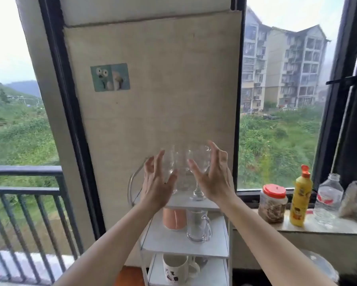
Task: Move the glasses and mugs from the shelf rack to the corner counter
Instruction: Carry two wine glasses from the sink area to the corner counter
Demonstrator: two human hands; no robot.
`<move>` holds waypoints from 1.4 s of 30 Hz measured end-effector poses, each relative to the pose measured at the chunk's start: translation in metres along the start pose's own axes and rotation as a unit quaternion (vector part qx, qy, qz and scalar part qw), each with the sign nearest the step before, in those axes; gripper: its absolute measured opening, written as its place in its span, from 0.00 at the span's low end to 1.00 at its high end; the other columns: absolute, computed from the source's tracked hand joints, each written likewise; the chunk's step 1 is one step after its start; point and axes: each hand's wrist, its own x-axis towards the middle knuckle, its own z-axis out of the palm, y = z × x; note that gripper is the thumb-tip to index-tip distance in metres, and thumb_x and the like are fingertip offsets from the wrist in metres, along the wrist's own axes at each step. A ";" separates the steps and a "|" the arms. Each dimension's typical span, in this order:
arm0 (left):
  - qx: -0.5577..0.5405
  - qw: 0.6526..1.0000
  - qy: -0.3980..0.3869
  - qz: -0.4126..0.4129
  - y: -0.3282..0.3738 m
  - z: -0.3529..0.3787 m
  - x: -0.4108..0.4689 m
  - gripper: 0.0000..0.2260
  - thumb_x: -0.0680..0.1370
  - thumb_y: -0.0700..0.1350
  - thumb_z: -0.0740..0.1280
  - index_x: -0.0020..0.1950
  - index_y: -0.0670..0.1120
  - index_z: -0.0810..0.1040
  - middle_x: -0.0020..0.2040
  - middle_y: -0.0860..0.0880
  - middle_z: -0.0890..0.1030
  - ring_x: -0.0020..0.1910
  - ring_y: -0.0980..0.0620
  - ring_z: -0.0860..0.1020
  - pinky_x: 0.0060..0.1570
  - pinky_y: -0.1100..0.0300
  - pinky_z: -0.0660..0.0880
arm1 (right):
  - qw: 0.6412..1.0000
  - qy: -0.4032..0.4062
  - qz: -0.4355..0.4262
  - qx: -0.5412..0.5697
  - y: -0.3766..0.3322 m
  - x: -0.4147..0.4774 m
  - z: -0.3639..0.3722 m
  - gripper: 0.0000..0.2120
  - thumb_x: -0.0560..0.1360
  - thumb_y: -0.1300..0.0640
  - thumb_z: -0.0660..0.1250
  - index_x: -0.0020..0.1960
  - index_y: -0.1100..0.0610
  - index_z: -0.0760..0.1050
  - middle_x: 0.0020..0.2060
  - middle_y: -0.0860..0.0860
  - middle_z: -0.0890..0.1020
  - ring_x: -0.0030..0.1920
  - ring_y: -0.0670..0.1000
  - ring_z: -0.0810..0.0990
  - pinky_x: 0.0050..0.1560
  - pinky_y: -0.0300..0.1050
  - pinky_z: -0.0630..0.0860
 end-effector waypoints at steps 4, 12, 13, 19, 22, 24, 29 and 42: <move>-0.063 0.997 0.031 -0.015 0.005 0.012 0.004 0.23 0.79 0.58 0.64 0.71 0.56 0.61 0.67 0.47 0.63 0.60 0.45 0.75 0.56 0.53 0.71 | 1.000 -0.005 -0.007 -0.029 0.005 0.004 0.007 0.37 0.75 0.31 0.62 0.77 0.45 0.54 0.68 0.54 0.70 0.54 0.54 0.79 0.51 0.52 0.78; -0.136 0.987 0.084 0.001 0.008 0.005 -0.008 0.18 0.81 0.48 0.66 0.65 0.45 0.64 0.61 0.47 0.68 0.51 0.57 0.78 0.52 0.57 0.72 | 0.999 -0.010 -0.040 0.030 0.002 0.001 0.004 0.29 0.78 0.39 0.65 0.70 0.52 0.60 0.63 0.58 0.72 0.43 0.49 0.75 0.38 0.39 0.68; -0.139 0.986 0.095 0.006 0.007 -0.002 -0.012 0.18 0.81 0.49 0.66 0.65 0.45 0.64 0.61 0.47 0.68 0.53 0.53 0.78 0.53 0.54 0.73 | 0.998 -0.001 -0.044 0.042 -0.001 -0.001 0.002 0.29 0.78 0.38 0.64 0.69 0.51 0.59 0.62 0.59 0.73 0.43 0.50 0.76 0.38 0.36 0.67; -0.144 0.979 0.131 0.057 0.026 -0.069 -0.047 0.18 0.78 0.59 0.62 0.63 0.57 0.61 0.61 0.48 0.69 0.58 0.45 0.77 0.52 0.39 0.78 | 0.992 0.081 -0.060 0.074 -0.042 -0.027 -0.027 0.31 0.77 0.41 0.62 0.73 0.55 0.57 0.58 0.62 0.75 0.37 0.39 0.77 0.39 0.41 0.72; -0.172 0.971 0.141 0.091 0.047 -0.100 -0.086 0.17 0.76 0.55 0.63 0.62 0.57 0.61 0.57 0.55 0.70 0.53 0.54 0.78 0.47 0.43 0.80 | 0.988 0.108 -0.075 0.083 -0.063 -0.057 -0.047 0.35 0.74 0.39 0.60 0.75 0.55 0.56 0.49 0.58 0.78 0.32 0.40 0.75 0.34 0.37 0.70; -0.196 0.965 0.143 0.102 0.055 -0.110 -0.116 0.18 0.75 0.54 0.62 0.61 0.53 0.61 0.56 0.58 0.69 0.51 0.60 0.77 0.48 0.48 0.79 | 0.987 0.119 -0.071 0.075 -0.069 -0.082 -0.061 0.37 0.73 0.38 0.58 0.76 0.56 0.58 0.49 0.54 0.78 0.34 0.38 0.74 0.34 0.36 0.71; -0.252 0.961 0.079 0.080 0.063 -0.095 -0.199 0.17 0.73 0.52 0.61 0.59 0.52 0.61 0.54 0.55 0.71 0.50 0.57 0.78 0.48 0.55 0.76 | 0.990 0.133 -0.046 0.020 -0.061 -0.171 -0.105 0.37 0.72 0.38 0.60 0.75 0.58 0.62 0.54 0.54 0.78 0.38 0.38 0.76 0.36 0.33 0.70; -0.349 0.922 -0.084 0.148 0.246 -0.007 -0.333 0.17 0.75 0.53 0.63 0.62 0.50 0.64 0.56 0.56 0.71 0.57 0.62 0.74 0.58 0.60 0.72 | 0.961 0.240 0.068 -0.116 -0.037 -0.346 -0.360 0.36 0.69 0.39 0.63 0.72 0.57 0.68 0.57 0.55 0.77 0.45 0.31 0.76 0.48 0.27 0.71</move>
